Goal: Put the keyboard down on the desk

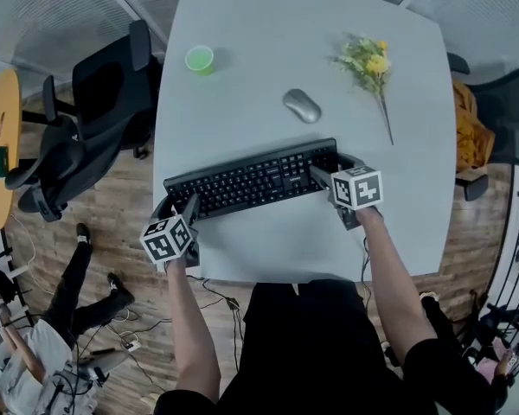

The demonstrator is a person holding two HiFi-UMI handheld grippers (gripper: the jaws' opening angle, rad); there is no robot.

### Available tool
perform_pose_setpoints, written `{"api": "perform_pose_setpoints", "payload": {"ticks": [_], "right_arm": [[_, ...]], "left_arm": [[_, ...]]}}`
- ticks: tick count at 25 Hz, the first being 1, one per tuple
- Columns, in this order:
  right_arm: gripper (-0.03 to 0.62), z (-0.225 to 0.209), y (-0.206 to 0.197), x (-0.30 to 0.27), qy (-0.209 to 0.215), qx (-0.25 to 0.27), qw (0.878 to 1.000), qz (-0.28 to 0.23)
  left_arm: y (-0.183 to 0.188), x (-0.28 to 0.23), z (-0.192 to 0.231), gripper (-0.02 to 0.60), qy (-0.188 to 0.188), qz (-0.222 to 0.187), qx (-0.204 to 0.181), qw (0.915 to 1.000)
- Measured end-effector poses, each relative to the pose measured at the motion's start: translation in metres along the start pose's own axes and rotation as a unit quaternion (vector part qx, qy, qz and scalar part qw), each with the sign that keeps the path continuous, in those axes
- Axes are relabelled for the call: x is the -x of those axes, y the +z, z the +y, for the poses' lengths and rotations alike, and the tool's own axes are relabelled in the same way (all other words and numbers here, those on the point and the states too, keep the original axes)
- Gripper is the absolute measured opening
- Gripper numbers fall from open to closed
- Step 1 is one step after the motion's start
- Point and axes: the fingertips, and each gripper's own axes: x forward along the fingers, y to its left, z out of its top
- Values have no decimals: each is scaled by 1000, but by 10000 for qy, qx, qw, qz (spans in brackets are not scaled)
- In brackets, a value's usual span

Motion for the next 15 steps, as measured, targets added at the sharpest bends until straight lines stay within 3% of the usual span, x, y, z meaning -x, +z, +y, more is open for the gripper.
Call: {"api": "perform_pose_setpoints", "payload": {"ticks": [15], "right_arm": [[330, -4, 1, -17, -26, -32, 9999, 119]], "left_arm": [[0, -14, 6, 325, 110, 122, 33, 9999]]}}
